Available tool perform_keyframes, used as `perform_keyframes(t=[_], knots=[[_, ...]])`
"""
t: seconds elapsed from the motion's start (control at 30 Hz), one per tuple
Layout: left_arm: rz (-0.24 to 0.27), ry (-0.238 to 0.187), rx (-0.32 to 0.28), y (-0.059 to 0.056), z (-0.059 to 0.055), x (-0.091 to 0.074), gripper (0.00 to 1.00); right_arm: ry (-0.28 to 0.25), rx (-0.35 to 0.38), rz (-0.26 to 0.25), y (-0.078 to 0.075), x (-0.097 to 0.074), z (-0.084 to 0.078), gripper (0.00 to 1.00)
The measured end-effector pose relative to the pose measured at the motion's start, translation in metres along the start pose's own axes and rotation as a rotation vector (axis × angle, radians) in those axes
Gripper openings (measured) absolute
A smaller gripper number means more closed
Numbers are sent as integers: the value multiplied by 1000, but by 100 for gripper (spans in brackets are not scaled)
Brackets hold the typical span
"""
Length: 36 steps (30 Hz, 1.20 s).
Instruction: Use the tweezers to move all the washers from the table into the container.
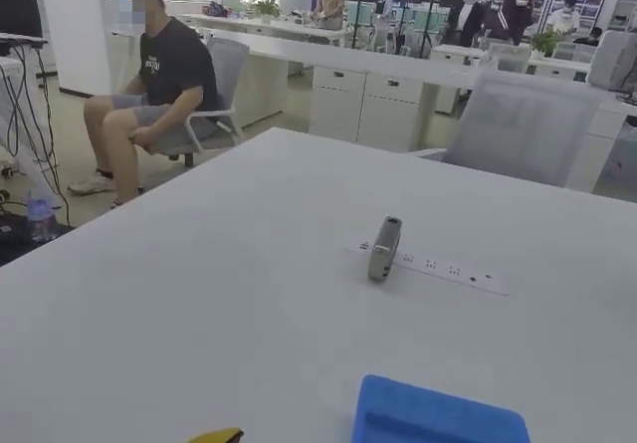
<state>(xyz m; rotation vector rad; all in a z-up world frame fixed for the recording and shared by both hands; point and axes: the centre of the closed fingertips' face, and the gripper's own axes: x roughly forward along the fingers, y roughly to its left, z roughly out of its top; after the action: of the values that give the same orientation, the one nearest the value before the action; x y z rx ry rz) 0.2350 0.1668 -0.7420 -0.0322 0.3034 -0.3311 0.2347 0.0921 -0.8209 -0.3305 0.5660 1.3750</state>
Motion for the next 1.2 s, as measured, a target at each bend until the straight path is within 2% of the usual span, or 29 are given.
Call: perform_keyframes(t=[0.47, 0.6, 0.8, 0.93, 1.2], knots=[[6, -4, 2, 1, 1, -1, 74, 7, -34, -16, -4, 0, 1, 3], [2, -7, 3, 0, 1, -1, 74, -10, 13, -24, -6, 1, 2, 3], [5, -13, 2, 1, 3, -1, 74, -72, 164, -45, -13, -1, 4, 3], [6, -17, 1, 1, 3, -1, 74, -93, 184, -50, -17, -6, 8, 3], [9, -22, -1, 2, 4, -2, 74, -157, 235, -61, -25, -17, 25, 3]])
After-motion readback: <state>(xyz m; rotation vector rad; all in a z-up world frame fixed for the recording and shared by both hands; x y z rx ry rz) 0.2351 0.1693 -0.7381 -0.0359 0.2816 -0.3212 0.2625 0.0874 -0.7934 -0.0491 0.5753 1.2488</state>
